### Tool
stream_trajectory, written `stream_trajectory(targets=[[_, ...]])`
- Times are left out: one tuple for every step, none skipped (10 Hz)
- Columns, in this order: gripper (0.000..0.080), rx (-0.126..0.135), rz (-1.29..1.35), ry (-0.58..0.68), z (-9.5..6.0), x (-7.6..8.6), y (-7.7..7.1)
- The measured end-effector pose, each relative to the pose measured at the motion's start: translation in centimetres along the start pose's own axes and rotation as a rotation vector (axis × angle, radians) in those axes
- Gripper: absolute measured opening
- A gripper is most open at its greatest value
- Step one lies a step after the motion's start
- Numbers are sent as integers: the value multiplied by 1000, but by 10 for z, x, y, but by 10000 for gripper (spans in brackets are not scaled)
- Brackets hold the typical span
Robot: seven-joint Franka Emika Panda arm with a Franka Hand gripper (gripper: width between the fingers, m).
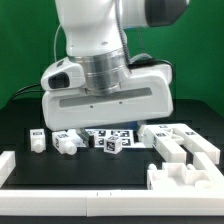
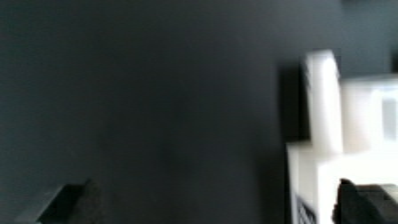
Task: Assemble chair
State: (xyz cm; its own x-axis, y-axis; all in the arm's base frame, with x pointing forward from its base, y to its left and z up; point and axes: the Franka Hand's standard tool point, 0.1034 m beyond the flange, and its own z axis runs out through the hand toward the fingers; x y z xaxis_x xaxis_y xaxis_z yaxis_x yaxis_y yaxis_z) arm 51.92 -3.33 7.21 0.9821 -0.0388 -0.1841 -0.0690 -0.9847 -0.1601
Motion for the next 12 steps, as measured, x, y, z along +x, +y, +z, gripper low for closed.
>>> stream_trajectory(targets=[[649, -23, -52, 13, 0, -13, 14], [649, -59, -103, 43, 3, -19, 19], [649, -54, -87, 33, 4, -20, 16], [649, -54, -87, 35, 4, -19, 17], [649, -54, -87, 34, 4, -19, 17], [649, -64, -122, 41, 7, -21, 20], [649, -75, -161, 41, 17, -34, 27], [649, -75, -201, 23, 22, -51, 38], [649, -87, -257, 29, 25, -69, 57], [649, -113, -320, 55, 29, -82, 75], [649, -105, -279, 44, 31, -85, 74], [649, -106, -286, 46, 30, -83, 73]])
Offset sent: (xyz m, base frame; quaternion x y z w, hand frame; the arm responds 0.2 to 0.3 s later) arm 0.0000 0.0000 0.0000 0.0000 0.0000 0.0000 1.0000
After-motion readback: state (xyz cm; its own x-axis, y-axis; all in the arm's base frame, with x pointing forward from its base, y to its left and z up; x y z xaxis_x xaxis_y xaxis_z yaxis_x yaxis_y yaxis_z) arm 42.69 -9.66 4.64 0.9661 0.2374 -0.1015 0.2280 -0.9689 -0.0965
